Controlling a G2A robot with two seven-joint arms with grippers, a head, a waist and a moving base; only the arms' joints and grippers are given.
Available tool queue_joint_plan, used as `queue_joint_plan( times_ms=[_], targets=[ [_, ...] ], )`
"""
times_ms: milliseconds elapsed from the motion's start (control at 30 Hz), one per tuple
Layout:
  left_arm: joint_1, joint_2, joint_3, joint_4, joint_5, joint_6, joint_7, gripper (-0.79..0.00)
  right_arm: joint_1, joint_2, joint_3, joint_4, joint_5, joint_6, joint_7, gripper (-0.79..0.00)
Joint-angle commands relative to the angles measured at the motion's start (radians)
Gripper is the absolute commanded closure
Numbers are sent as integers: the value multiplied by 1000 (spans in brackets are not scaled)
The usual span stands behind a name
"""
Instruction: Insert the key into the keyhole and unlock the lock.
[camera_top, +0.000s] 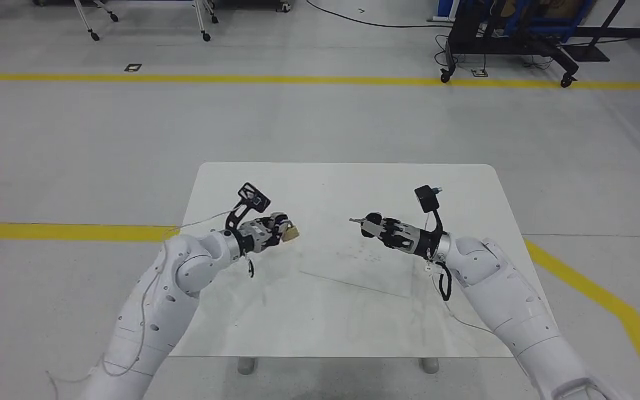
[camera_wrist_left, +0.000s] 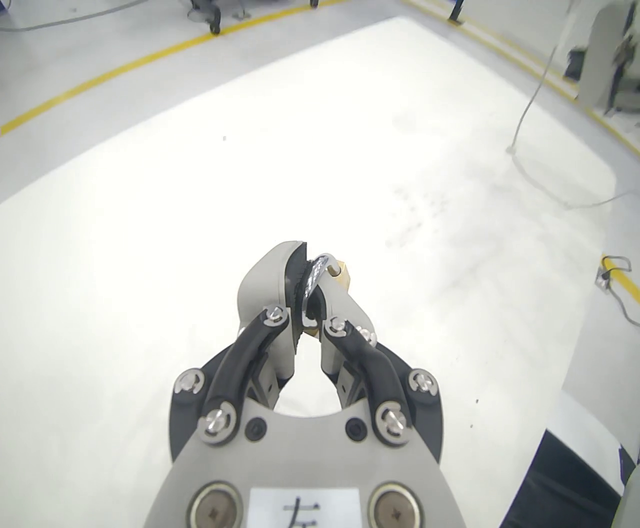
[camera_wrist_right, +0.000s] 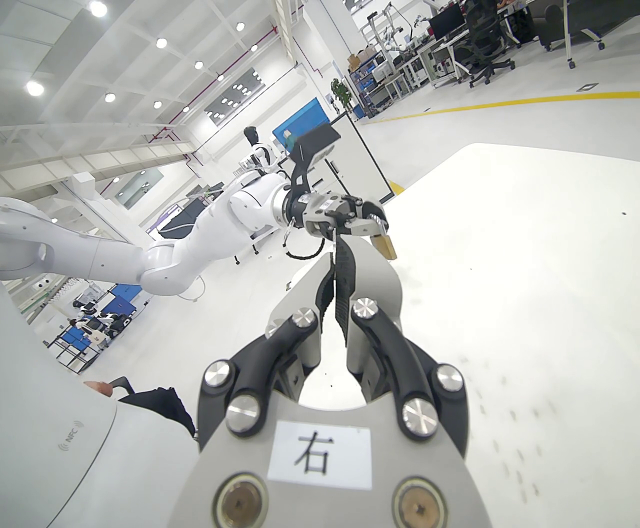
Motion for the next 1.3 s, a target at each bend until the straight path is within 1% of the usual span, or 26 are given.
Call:
queue_joint_plan(
  times_ms=[0,300,333,367,400,433,467,500,600,633,700,867,933,1200,1267],
  targets=[
    [-8,-3,6,16,-12,-2,33,0,0,0,0,0,0,0,0,0],
    [-8,-3,6,16,-12,-2,33,0,0,0,0,0,0,0,0,0],
    [-1,-6,7,25,-52,-1,49,0,0,0,0,0,0,0,0,0],
    [-3,-11,14,55,-130,-17,47,0,0,0,0,0,0,0,0,0],
    [-20,-18,24,98,-237,-42,25,0,0,0,0,0,0,0,0,0],
    [-45,-27,36,150,-364,-72,-7,0,-2,0,0,-1,2,8,-5,0],
    [-73,-37,54,212,-502,-88,-61,0,-5,-2,2,-9,1,44,-26,0],
    [-109,-47,75,268,-624,-83,-136,0,-7,-5,2,-21,-3,71,-50,0],
    [-200,-79,136,405,-874,-40,-309,0,-13,-12,-9,-50,15,92,-92,0],
    [-225,-89,150,446,-936,-25,-345,0,-11,-14,-11,-56,7,102,-101,0],
    [-268,-113,180,518,-1059,42,-417,0,-16,-21,-18,-68,31,121,-138,0],
    [-361,-161,229,654,-1243,117,-566,0,-23,-35,-26,-60,145,131,-200,0],
    [-392,-178,241,707,-1304,170,-632,0,-29,-40,-27,-52,207,145,-222,0],
    [-389,-178,240,704,-1307,172,-628,0,-29,-40,-27,-52,207,145,-222,0],
    [-361,-182,214,693,-1418,254,-628,0,-29,-40,-27,-52,207,145,-222,0]
  ],
)
